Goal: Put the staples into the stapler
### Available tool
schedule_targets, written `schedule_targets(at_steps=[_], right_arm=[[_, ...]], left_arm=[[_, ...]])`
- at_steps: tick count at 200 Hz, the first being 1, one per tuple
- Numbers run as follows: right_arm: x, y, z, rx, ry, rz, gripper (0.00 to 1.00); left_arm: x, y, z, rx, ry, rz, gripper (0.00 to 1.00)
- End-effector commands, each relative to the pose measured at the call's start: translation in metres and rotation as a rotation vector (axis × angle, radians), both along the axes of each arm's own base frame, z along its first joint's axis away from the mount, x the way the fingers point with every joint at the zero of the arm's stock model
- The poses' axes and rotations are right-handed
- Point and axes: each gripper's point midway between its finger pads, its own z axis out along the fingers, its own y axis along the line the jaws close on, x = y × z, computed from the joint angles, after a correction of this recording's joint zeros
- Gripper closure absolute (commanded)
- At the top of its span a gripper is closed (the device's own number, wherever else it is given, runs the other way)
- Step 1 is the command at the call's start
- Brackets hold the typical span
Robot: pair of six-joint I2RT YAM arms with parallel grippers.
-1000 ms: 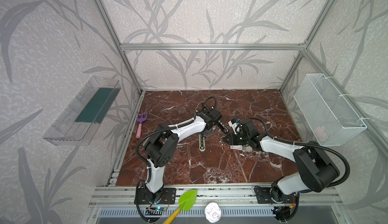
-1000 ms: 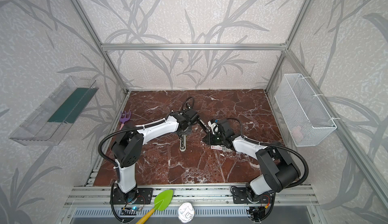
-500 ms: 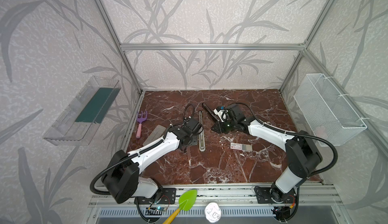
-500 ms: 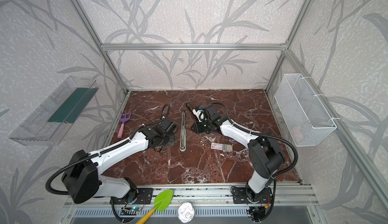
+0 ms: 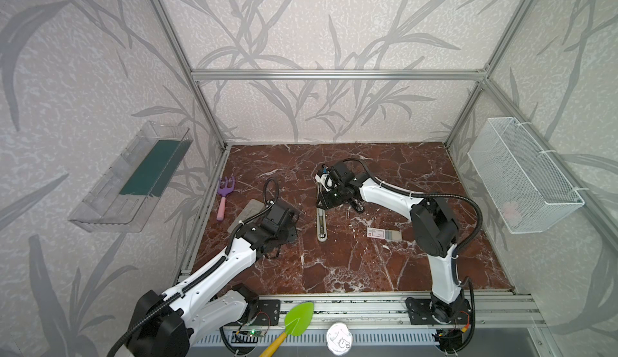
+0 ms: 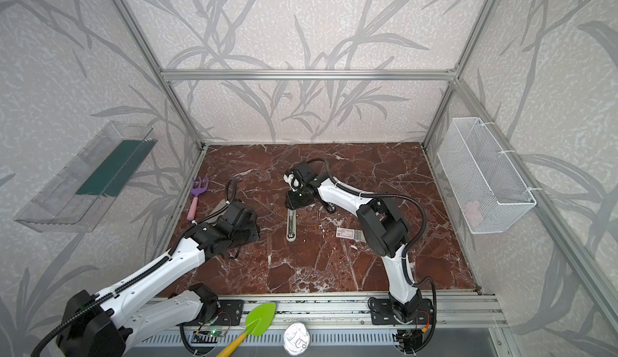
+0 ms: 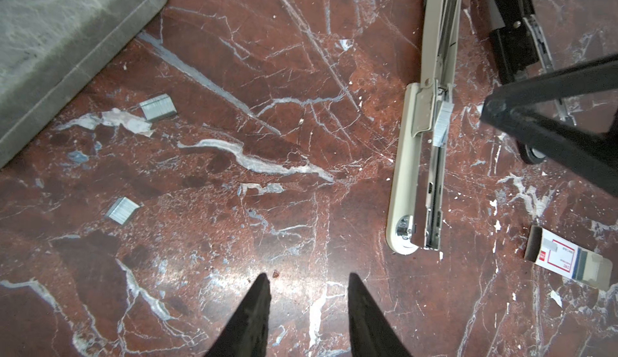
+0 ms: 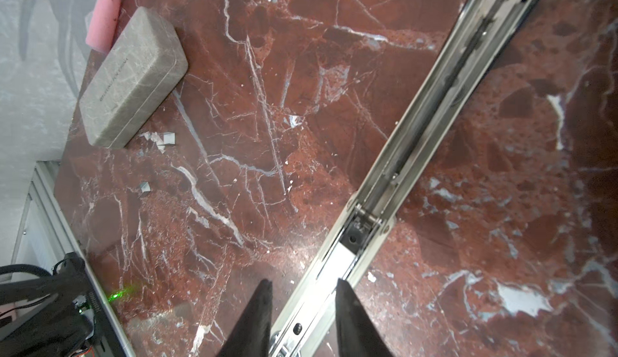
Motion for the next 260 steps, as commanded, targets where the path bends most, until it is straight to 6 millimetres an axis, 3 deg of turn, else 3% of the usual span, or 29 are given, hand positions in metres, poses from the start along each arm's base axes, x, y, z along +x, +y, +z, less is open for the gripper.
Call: schedule_targets(at_steps=[1,95,168,260], right_arm=[[0.004,-0.003,-0.009,-0.055,0.017,-0.014,0.64],[0.011,0.014,-0.023,-0.061,0.039,-0.003,0.61],[0.003,0.017,-0.033,-0.079,0.061,0.013,0.62],[-0.019,0.012,-0.030,-0.084,0.076,0.029,0.64]], left_arm=[[-0.002,0.001,-0.003,-0.028,0.007,0.026,0.60],[-0.004,0.005,-0.010,-0.033,0.018,0.040,0.60],[-0.005,0.006,-0.014,-0.047,0.025,0.049,0.60],[-0.004,0.006,-0.018,-0.059,0.029,0.060,0.60]])
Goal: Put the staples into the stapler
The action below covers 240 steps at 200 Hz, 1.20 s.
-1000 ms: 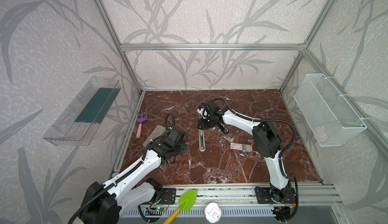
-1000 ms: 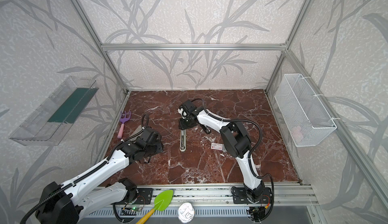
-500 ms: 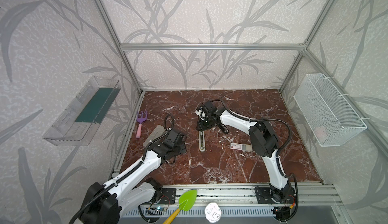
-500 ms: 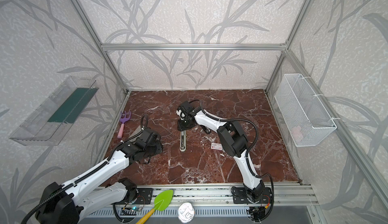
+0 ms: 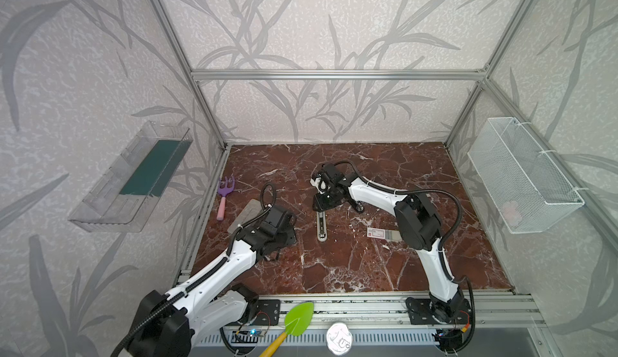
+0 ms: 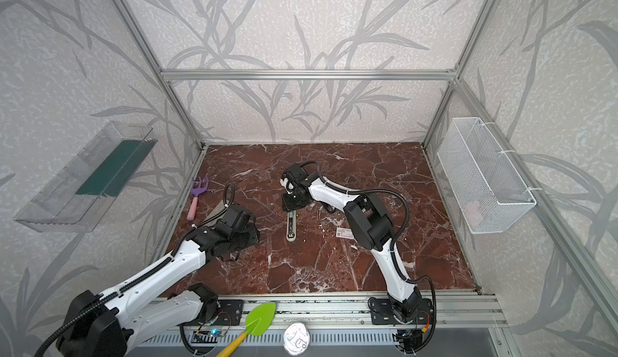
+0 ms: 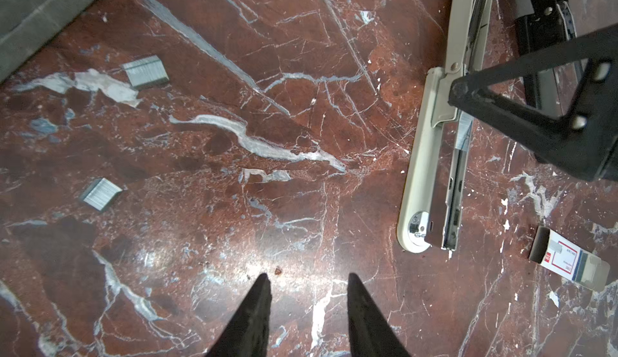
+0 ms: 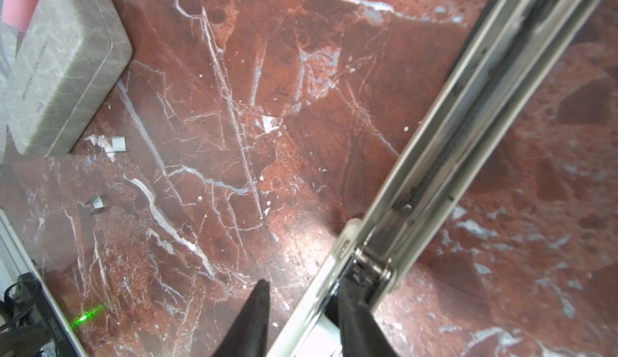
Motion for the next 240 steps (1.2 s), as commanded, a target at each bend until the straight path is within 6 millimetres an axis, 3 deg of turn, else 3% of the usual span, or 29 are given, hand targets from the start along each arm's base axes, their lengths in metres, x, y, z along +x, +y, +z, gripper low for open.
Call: schedule_targets(at_steps=[1,112,146,176,209,240], right_arm=[[-0.017,-0.003,0.007,-0.008,0.020,0.013,0.64],[-0.059,-0.010,-0.002,-0.030,0.077,0.045,0.64],[-0.063,-0.010,0.011,-0.011,0.059,0.042,0.64],[-0.057,-0.012,0.042,0.024,-0.002,0.035,0.63],[-0.046,-0.040,0.070,0.059,-0.067,-0.027,0.61],[-0.042,-0.085,0.067,0.068,-0.077,-0.132,0.61]], left_arm=[[0.000,0.003,-0.001,-0.008,-0.004,0.025,0.60],[0.001,0.001,-0.003,-0.020,-0.003,0.027,0.61],[0.003,0.000,-0.005,-0.028,-0.001,0.027,0.61],[0.006,-0.011,-0.001,-0.065,-0.012,-0.013,0.59],[0.014,-0.033,0.004,-0.145,-0.041,-0.098,0.51],[0.032,-0.043,0.008,-0.127,-0.049,-0.121,0.45]])
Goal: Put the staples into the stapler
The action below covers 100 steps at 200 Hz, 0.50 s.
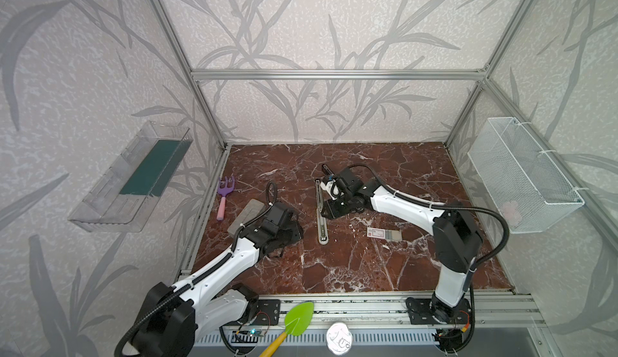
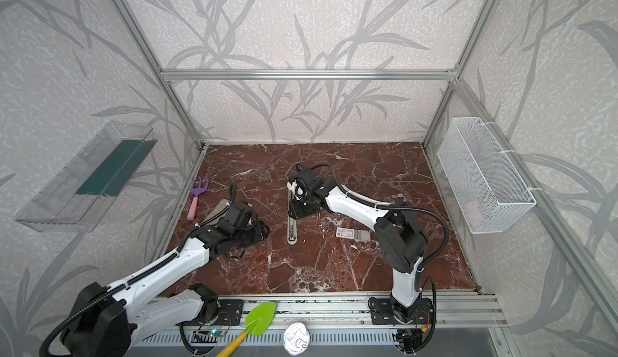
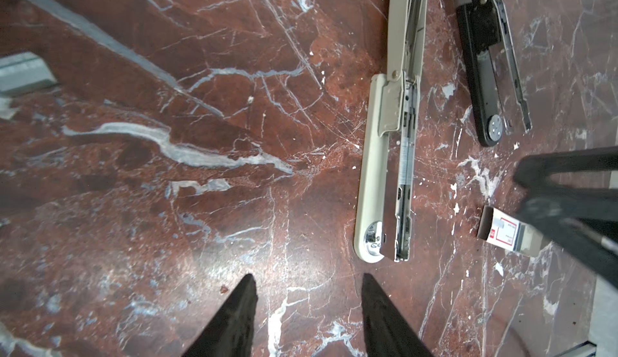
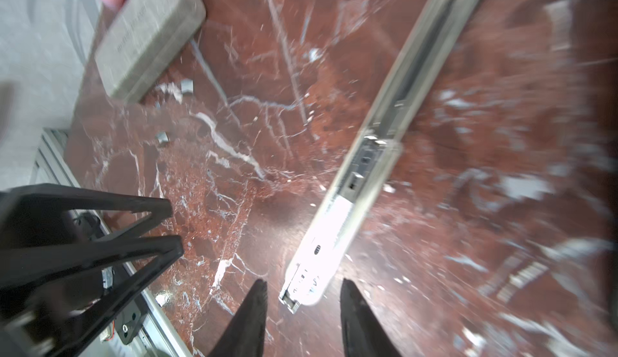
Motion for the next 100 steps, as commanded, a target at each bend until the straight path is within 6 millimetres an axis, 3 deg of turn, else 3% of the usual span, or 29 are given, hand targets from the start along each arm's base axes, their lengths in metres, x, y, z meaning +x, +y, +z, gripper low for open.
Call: schedule_targets(at_steps=[1,42,81,100], right_arm=[[0.007,-0.033,0.001,0.006,-0.016,-0.094,0.61],[0.001,-0.077,0.000,0.038,-0.039,-0.199,0.61],[-0.007,-0.094,-0.011,0.040,-0.019,-0.233,0.61],[-0.008,-0.099,-0.013,0.048,-0.017,-0.248,0.61]], left_arm=[[0.021,-0.013,0.011,-0.014,-0.041,-0.032,0.45],[0.072,-0.031,0.015,0.070,-0.040,-0.057,0.40],[0.124,-0.055,0.007,0.135,0.004,-0.103,0.40],[0.145,-0.060,-0.007,0.200,0.045,-0.116,0.40]])
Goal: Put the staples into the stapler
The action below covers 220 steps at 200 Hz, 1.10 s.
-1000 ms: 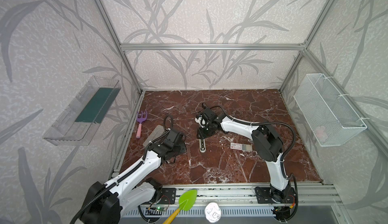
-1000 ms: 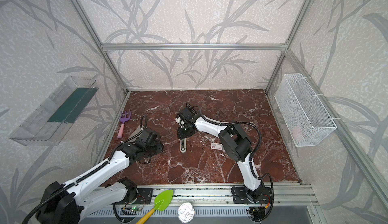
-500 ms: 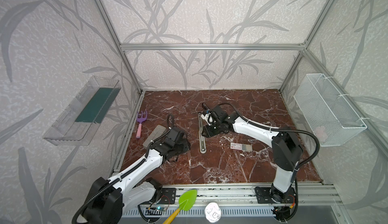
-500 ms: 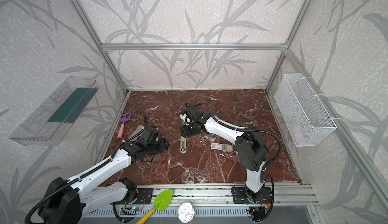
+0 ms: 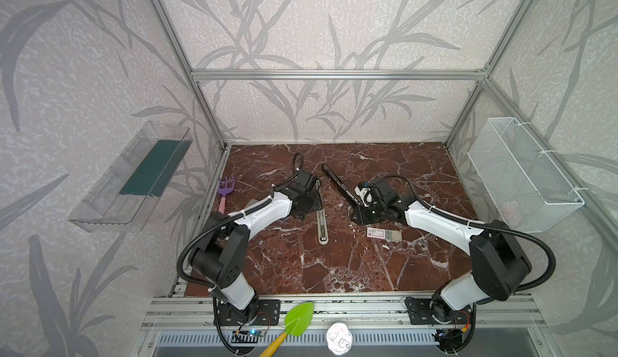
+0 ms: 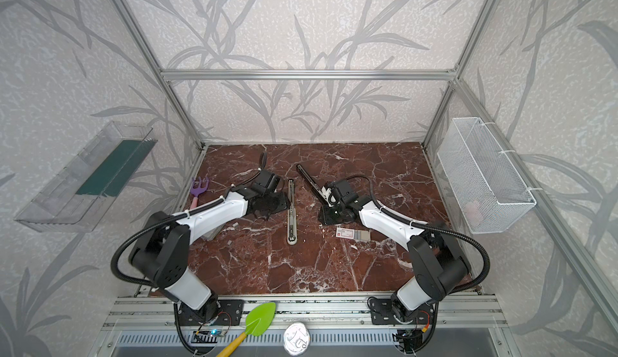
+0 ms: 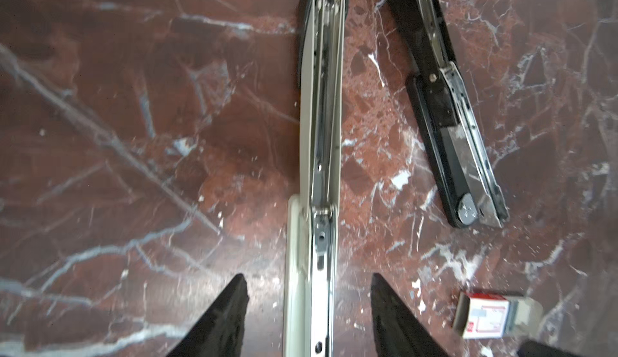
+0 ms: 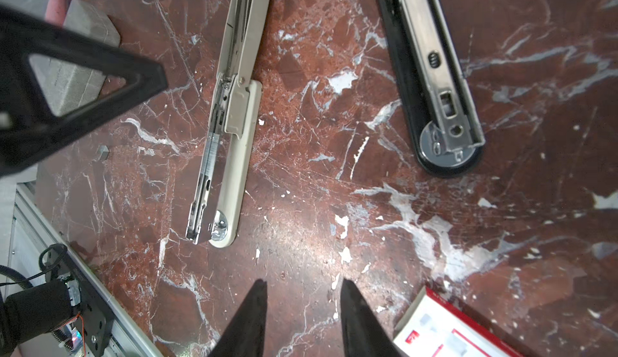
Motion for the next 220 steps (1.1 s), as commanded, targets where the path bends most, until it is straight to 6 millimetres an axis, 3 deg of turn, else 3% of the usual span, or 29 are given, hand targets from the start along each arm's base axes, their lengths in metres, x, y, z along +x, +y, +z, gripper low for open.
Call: schedule_targets(at_steps=[1,35,62,102,170,220], right_arm=[[0.006,-0.004,0.013,0.043,-0.044,-0.031,0.61],[0.007,-0.011,0.011,0.051,-0.043,-0.047,0.61],[0.008,-0.017,0.007,0.057,-0.034,-0.059,0.61],[0.011,-0.022,0.003,0.064,-0.027,-0.077,0.61],[0.026,-0.019,-0.004,0.089,-0.022,-0.086,0.61],[0.057,-0.009,0.017,0.181,-0.103,-0.077,0.57]], left_arm=[[0.022,0.001,-0.010,0.100,0.027,-0.029,0.40],[0.046,0.006,-0.037,0.228,0.074,-0.018,0.42],[0.060,0.007,-0.046,0.289,0.088,-0.017,0.47],[0.067,0.001,-0.057,0.303,0.113,-0.044,0.62],[0.055,-0.010,-0.050,0.266,0.093,-0.173,0.87],[0.038,-0.026,-0.029,0.236,0.023,-0.299,1.00]])
